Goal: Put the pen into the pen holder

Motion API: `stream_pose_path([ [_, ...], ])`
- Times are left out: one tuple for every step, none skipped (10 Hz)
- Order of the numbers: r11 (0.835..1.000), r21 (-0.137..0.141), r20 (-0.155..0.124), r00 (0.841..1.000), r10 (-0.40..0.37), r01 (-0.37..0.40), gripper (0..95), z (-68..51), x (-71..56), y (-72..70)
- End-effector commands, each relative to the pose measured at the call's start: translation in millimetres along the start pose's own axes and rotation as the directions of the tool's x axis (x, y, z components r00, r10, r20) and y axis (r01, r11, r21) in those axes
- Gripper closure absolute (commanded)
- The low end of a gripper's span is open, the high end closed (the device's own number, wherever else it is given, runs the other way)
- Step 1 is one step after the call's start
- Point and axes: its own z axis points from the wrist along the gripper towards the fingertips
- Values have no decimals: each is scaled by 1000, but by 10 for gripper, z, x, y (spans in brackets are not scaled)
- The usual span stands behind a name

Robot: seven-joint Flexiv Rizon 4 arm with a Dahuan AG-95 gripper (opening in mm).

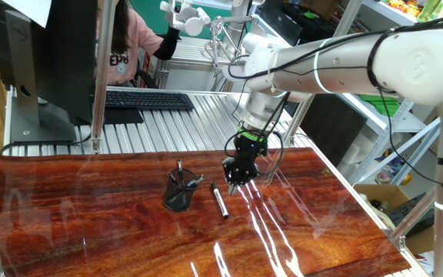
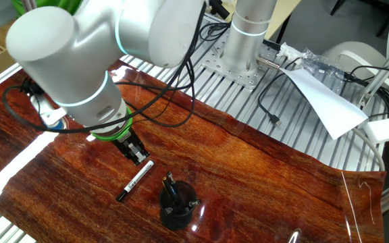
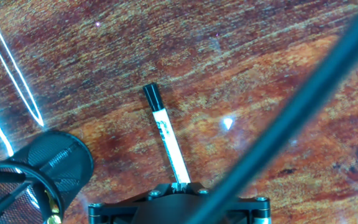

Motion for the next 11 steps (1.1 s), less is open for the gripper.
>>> stream_pose_path([
  [1000, 2, -25, 1000, 0, 0, 950, 1, -21, 7],
  [1000, 5, -44, 999, -3, 4, 950, 3, -23, 9],
  [1000, 2, -54, 999, -5, 5, 760, 9, -26, 14],
  [1000, 5, -66, 998, -5, 6, 760, 16, -32, 19],
  [1000, 6, -71, 997, -4, 5, 760, 33, -45, 34],
  [1000, 6, -71, 998, -1, 2, 760, 46, -52, 44],
  [1000, 4, -70, 998, -1, 1, 760, 67, -66, 60],
  [1000, 3, -70, 998, -1, 1, 760, 84, -78, 73],
  [1000, 3, -69, 998, 0, 1, 760, 108, -96, 87],
  [1000, 2, -69, 998, -1, 1, 760, 153, -134, 107],
  [1000, 1, -68, 998, -1, 1, 760, 175, -151, 114],
])
